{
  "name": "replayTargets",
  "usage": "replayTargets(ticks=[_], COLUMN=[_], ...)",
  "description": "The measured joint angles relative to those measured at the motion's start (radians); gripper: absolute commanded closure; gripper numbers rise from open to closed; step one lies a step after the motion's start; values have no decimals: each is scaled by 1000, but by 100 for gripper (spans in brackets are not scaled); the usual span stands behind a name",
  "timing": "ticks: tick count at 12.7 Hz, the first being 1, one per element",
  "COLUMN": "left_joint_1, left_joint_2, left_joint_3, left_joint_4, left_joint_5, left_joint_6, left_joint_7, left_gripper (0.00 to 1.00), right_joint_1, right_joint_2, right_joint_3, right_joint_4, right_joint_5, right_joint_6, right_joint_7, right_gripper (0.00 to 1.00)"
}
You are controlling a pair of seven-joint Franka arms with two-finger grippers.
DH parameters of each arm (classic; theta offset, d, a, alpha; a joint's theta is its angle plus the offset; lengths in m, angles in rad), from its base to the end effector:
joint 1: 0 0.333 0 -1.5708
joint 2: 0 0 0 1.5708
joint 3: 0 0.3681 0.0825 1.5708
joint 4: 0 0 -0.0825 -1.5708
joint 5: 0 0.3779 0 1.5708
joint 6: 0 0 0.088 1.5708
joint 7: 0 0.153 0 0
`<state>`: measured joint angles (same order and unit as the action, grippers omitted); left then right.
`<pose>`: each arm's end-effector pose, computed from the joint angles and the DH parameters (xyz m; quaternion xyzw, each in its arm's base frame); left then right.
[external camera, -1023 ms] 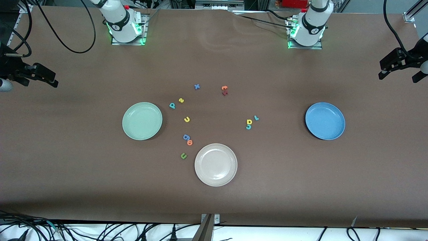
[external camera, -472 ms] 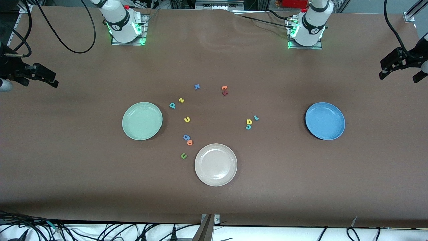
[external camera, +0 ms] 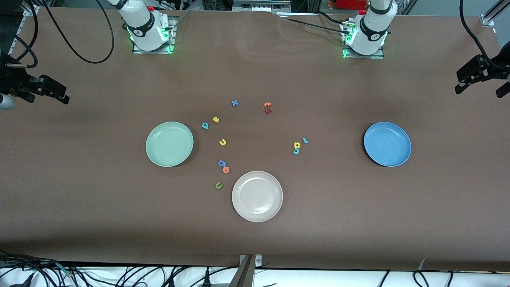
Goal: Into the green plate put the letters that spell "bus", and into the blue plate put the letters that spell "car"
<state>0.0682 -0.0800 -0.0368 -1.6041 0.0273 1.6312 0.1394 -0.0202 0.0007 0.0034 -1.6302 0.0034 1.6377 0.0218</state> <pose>0.5300 0.0198 0.6639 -0.9970 0.0540 -0.0520 0.0196 0.5539 -0.0088 0.6083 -0.9998 0.0194 -0.0034 0.0017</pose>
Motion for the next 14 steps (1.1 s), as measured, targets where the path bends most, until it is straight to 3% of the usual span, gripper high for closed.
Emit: replayTargets(ticks=[14], left_joint_1=[9], left_joint_2=[14], left_joint_3=[12], left_joint_4=[14], left_joint_5=[0], left_joint_6=[0], left_joint_7=[0], left_gripper=[0], right_joint_1=[0], right_joint_2=[0], right_joint_3=[0], right_joint_4=[0], right_joint_5=[0], right_joint_6=[0], right_joint_7=[0], right_gripper=[0])
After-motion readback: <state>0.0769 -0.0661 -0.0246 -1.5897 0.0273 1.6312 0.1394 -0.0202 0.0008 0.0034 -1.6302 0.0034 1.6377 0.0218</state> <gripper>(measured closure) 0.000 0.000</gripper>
